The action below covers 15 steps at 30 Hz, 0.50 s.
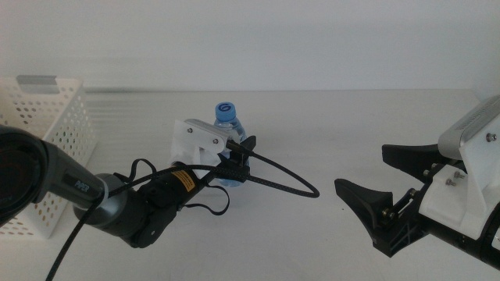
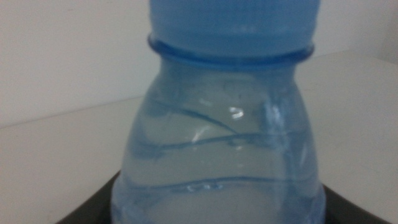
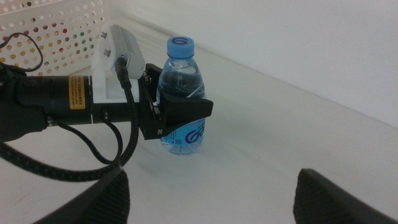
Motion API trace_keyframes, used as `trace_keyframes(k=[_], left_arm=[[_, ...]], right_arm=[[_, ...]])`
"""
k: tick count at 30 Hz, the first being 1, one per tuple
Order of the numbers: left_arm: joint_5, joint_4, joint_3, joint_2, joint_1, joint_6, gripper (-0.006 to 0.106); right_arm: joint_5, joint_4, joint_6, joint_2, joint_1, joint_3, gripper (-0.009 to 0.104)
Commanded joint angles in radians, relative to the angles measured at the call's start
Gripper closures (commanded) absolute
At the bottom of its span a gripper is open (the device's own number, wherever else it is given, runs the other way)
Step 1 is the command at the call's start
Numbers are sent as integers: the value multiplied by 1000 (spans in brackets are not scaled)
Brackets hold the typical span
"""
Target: Use arms to grab the bottles and put them into the dustbin to the left of the table.
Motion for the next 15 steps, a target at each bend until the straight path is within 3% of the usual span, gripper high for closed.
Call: trace_keyframes(k=[1, 6, 15], left_arm=[[-114, 5, -21, -49, -2, -9, 75], [-82, 34, -20, -77, -2, -65, 106], [174, 63, -20, -266, -2, -56, 105]], right_arm=[[-80, 0, -12, -12, 2, -23, 23], [-80, 0, -12, -12, 2, -23, 23], [-80, 0, -12, -12, 2, -23, 23]])
